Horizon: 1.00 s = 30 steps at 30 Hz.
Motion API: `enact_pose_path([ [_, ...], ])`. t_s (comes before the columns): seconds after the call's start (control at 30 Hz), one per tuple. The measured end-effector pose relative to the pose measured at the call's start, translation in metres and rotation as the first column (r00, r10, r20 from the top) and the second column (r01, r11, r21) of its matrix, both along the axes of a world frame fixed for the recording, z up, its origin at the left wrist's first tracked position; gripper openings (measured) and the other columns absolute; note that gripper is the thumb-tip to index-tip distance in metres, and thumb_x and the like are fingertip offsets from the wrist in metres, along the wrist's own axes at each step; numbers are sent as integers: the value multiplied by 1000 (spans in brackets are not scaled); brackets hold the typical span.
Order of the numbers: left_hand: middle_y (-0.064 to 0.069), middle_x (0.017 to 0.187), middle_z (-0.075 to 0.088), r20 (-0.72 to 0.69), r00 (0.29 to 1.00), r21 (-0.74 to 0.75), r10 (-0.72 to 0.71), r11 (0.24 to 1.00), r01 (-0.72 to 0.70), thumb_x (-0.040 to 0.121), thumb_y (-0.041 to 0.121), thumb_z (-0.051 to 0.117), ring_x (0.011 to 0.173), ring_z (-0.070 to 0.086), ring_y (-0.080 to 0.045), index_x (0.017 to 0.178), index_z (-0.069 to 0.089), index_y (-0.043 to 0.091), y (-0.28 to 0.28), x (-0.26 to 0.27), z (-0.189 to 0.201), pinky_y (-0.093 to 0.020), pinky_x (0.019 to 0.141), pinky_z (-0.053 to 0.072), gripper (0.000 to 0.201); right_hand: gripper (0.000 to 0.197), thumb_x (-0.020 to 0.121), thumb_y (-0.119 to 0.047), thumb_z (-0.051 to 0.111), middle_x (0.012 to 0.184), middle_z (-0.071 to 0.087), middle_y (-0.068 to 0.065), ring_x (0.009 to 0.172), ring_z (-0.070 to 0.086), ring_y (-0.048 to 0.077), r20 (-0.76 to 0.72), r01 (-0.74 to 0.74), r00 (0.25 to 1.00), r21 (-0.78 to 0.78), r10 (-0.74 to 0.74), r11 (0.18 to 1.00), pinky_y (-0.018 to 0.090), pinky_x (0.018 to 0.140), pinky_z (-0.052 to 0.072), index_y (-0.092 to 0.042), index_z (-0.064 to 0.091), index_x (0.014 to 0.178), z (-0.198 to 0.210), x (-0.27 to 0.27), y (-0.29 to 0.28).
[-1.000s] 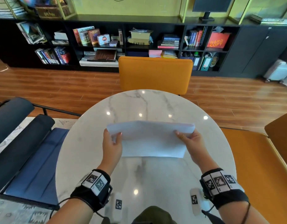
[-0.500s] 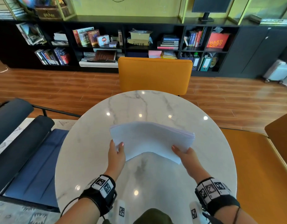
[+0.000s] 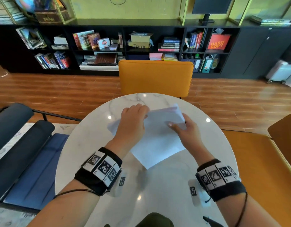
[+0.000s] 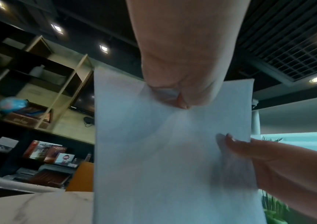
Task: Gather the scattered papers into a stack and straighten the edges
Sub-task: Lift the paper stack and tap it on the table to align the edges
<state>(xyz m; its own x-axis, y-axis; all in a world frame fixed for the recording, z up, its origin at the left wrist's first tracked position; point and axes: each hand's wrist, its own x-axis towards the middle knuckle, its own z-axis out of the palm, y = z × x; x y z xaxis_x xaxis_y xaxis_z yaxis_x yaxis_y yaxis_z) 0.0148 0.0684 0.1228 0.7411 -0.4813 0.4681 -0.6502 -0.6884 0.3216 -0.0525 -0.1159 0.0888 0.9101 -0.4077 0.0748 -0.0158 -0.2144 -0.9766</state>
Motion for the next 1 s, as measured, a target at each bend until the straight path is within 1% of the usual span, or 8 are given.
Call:
enact_pose_path([
  [0.07,-9,88,64,53,999,-22,-9,1000,11,83,-4,55,84,59,-33,93,62,6,-2,-2,6,-31,81,27,16,20,79,-18,73,95,73,17,88,70,34,12,25,1000,108,-27,994,45,80,57,-10,71,96,4,1,2],
  [0.2,-8,104,63,29,990,-200,137,971,-129,85,20,64,102,54,-28,112,61,11,14,2,-6,-37,96,32,28,10,80,-13,71,87,73,10,73,72,17,34,29,999,246,-39,969,34,68,58,-13,72,90,-2,-3,2],
  [0.3,-15,133,50,-187,942,-356,279,875,-329,83,21,70,125,43,-28,139,39,8,29,3,-23,-41,107,32,66,11,82,-12,70,84,74,3,73,71,14,39,43,997,351,-61,935,33,68,58,-13,70,92,-10,-5,-1],
  [0.37,-8,146,41,-456,873,-453,175,799,-397,87,20,64,136,36,-23,145,29,12,33,0,-30,-33,111,28,68,17,83,-11,68,88,74,5,77,71,19,44,37,997,416,-60,909,34,68,57,-8,69,100,-14,-6,-1],
  [0.47,-3,128,59,-644,761,-559,-73,724,-404,95,18,51,120,56,-20,133,44,15,30,-7,-36,-33,100,44,39,20,84,-10,66,88,74,5,76,71,19,45,27,998,458,-54,888,31,66,57,-6,68,103,-17,-5,4],
  [0.63,-4,106,58,-597,801,-551,51,699,-455,99,13,40,100,58,-20,123,42,6,27,-22,-52,-31,85,45,26,11,86,-10,64,81,75,0,72,71,14,9,24,999,448,-32,894,26,62,57,-11,69,96,-36,-10,9],
  [0.77,-6,108,58,-655,751,-485,80,717,-500,99,9,36,101,57,-23,121,39,10,30,-35,-92,-32,85,44,22,14,84,-10,67,91,73,0,86,69,20,-127,24,992,359,23,933,30,76,55,-19,67,94,-73,-21,14],
  [1.0,-4,92,54,-614,785,-476,83,755,-452,98,2,35,86,54,-22,102,35,13,31,-33,-119,-4,61,37,12,28,86,-4,62,100,68,1,92,63,18,-220,35,975,277,28,960,23,79,48,-15,59,111,-93,-17,13],
])
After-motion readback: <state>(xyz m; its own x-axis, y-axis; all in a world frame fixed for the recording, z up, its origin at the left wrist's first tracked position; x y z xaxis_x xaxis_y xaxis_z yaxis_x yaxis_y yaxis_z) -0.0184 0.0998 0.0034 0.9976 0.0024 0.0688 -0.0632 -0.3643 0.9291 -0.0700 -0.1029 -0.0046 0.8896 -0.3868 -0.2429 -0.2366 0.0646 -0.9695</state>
